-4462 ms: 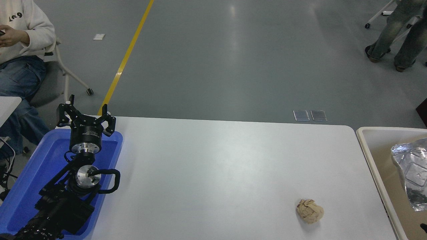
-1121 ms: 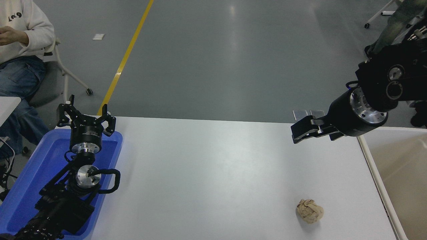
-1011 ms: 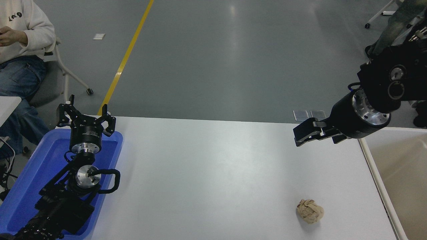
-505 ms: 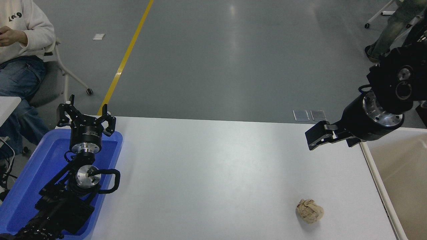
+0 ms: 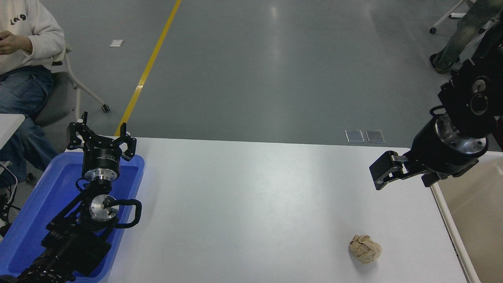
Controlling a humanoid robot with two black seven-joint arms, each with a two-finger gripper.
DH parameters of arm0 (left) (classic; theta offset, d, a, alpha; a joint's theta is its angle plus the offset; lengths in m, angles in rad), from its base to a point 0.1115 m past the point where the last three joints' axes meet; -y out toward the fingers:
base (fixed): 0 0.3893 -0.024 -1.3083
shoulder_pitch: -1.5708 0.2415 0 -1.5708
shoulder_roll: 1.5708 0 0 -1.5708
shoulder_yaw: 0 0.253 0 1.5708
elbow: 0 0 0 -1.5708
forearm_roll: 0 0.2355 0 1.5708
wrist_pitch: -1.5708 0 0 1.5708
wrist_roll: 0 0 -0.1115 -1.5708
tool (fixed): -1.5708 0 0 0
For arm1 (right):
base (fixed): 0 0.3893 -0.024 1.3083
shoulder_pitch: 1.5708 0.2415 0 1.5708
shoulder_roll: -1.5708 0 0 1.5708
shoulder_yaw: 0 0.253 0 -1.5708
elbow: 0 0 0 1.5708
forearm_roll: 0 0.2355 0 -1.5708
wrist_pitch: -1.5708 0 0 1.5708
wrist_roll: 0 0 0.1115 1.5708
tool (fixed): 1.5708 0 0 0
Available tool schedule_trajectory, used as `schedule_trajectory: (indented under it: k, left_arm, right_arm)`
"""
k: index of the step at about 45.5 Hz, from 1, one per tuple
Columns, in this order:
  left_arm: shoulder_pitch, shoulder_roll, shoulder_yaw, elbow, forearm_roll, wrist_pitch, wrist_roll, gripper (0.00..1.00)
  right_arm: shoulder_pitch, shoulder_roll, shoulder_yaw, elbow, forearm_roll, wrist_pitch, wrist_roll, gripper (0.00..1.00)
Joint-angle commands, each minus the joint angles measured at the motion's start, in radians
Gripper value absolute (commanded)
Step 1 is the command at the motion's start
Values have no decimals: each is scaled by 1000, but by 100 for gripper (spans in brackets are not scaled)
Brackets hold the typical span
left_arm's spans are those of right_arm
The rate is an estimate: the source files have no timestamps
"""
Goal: Pick up foil plate and place in dustbin
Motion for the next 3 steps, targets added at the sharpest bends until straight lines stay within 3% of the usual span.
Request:
schedule_trajectory:
  k: [1,3]
  left_arm:
    - [0,0,0,0,-1,0,1,99]
    - [0,0,0,0,-1,0,0,99]
  right_arm:
    - [-3,0,-16,0,37,24,0,100]
    - [-3,0,-16,0,39,27,2,100]
